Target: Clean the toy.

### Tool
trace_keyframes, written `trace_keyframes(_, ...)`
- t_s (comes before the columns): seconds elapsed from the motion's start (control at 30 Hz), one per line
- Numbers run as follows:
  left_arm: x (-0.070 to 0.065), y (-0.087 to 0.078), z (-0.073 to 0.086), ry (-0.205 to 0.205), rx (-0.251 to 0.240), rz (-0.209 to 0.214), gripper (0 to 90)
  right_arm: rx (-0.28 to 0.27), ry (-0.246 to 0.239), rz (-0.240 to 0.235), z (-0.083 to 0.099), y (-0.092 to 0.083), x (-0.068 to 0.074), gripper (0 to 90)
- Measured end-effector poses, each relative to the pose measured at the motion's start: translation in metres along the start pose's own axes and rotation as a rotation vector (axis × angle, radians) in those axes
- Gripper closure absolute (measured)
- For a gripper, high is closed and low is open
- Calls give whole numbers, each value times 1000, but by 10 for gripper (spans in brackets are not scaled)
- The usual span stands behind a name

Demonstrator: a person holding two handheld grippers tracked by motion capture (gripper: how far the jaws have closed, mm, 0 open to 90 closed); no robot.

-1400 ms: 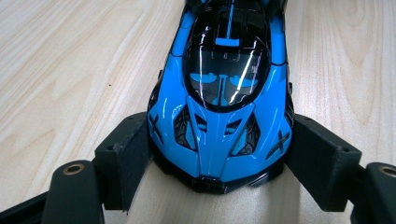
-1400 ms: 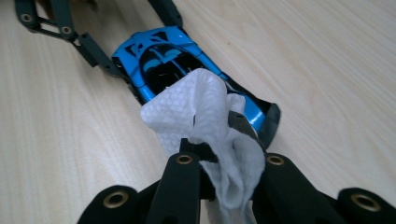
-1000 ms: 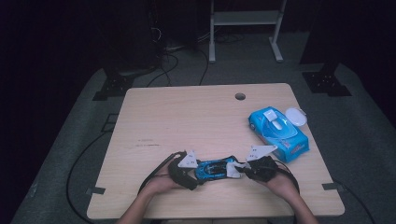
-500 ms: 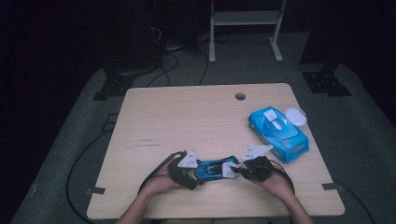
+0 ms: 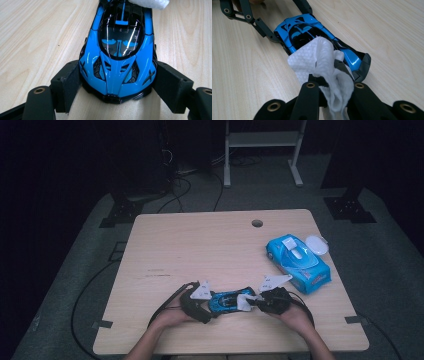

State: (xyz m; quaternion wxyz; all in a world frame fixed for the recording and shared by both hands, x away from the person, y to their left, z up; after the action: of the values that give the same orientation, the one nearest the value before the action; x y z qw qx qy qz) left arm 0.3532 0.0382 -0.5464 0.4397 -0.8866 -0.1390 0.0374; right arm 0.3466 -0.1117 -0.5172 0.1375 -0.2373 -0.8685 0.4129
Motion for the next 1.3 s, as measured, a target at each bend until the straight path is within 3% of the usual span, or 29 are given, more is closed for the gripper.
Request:
trace_keyframes(0.23,1,-5,1,-32,2,45,236,-4,3,-8,1,1,0,827)
trace_keyframes(0.47,4,-10,-2,-70,-26,79,229,1,-6,0,-1,-6,-1,827)
trace_keyframes(0.63,1,-3,-1,-31,14,50,246,-4,2,15,-9,-7,-8,827)
trace_keyframes(0.73,1,-2,-2,-27,14,47,246,-8,-21,15,-29,6,-6,827)
trace_keyframes(0.83,1,-2,-2,-26,15,47,248,32,-67,24,-38,24,-3,826)
trace_keyframes(0.93,1,-1,-3,-19,17,44,248,28,-35,23,-47,33,-9,827)
trace_keyframes(1.1,1,-1,-3,-21,15,43,249,64,-86,20,-61,48,3,827)
trace_keyframes(1.17,1,-2,-3,-17,19,38,249,68,-71,10,-59,46,-1,827)
trace_keyframes(1.23,1,-1,-3,-13,21,38,250,85,-38,31,-51,43,-13,827)
trace_keyframes(1.3,1,-1,-3,-13,20,39,250,67,-12,6,-49,43,-15,828)
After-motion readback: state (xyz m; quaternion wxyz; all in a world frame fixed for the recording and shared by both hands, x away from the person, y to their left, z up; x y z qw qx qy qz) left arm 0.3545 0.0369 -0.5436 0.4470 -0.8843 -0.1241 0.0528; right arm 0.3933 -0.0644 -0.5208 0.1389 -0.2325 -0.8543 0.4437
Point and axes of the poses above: each handheld gripper's, and its own axes: y roughly forward along the jaws, z roughly out of its underside, x roughly to its left, the point moved 10 cm from there along y, roughly forward along the jaws, and after that the axes turned 9 degrees about x, right-handed, at the moved point
